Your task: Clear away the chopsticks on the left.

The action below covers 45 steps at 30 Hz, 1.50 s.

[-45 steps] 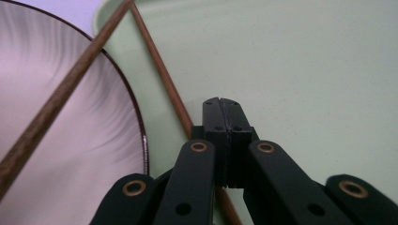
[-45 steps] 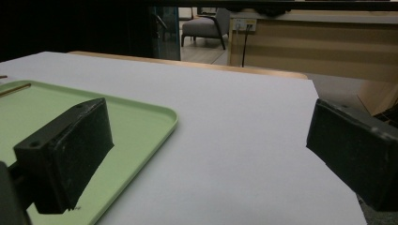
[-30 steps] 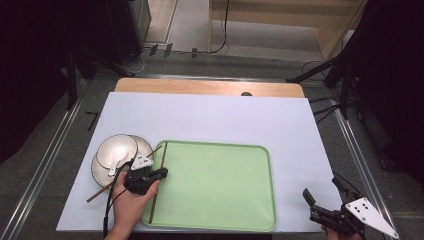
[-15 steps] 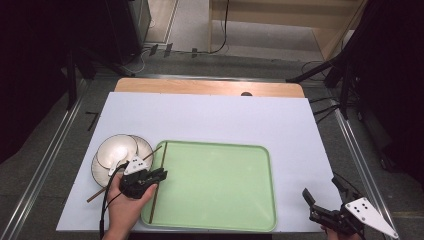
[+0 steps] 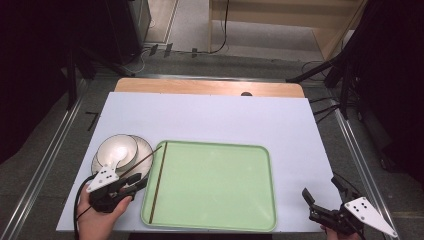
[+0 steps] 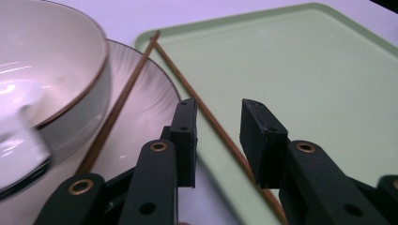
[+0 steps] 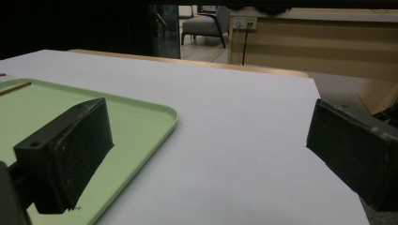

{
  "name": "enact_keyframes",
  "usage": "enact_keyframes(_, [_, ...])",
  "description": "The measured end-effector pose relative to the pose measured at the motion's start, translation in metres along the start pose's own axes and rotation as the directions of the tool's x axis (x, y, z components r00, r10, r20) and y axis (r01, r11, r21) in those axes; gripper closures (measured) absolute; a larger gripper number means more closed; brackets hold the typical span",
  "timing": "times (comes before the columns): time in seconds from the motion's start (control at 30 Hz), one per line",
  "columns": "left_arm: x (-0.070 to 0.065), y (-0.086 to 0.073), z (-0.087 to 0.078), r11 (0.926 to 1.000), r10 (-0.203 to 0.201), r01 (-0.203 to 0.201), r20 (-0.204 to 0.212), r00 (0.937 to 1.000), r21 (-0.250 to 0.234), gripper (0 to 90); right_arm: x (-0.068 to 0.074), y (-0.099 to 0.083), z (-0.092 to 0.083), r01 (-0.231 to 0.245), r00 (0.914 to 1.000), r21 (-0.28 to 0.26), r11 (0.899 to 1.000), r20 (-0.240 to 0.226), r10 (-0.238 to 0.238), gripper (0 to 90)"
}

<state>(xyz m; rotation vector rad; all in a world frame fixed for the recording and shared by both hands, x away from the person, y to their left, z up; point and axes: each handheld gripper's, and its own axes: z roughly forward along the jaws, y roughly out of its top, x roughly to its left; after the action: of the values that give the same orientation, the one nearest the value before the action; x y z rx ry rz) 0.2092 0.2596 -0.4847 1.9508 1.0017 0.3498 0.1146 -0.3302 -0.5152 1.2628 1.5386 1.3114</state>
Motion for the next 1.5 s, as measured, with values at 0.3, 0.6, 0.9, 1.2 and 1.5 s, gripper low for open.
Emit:
enact_keyframes(0.3, [0.021,-0.013,-0.033,0.9994,0.035,-0.036,-0.047,0.9982,-0.002,68.3,0.002,0.002,-0.002,0.007,1.0000,-0.008,1.000,0.000,-0.007,0.8])
enact_keyframes(0.6, [0.052,-0.020,-0.054,0.9998,0.017,-0.017,-0.102,0.9947,-0.003,71.3,0.000,0.002,-0.003,0.003,0.9999,-0.009,1.000,0.011,-0.003,0.8])
enact_keyframes(0.9, [0.053,-0.019,-0.037,0.9987,0.027,-0.021,-0.115,0.9930,0.046,71.9,0.002,0.002,-0.002,0.005,1.0000,-0.006,1.000,0.008,-0.005,0.8])
enact_keyframes(1.2, [0.056,-0.017,-0.019,0.9951,0.028,-0.018,-0.105,0.9940,0.097,77.0,0.001,0.001,-0.002,0.006,0.9999,-0.003,1.000,0.008,-0.006,0.8])
enact_keyframes(1.5, [0.055,-0.017,-0.009,0.9904,0.046,-0.035,-0.078,0.9959,0.134,83.0,0.002,0.002,-0.002,0.005,1.0000,-0.004,1.000,0.008,-0.005,0.8])
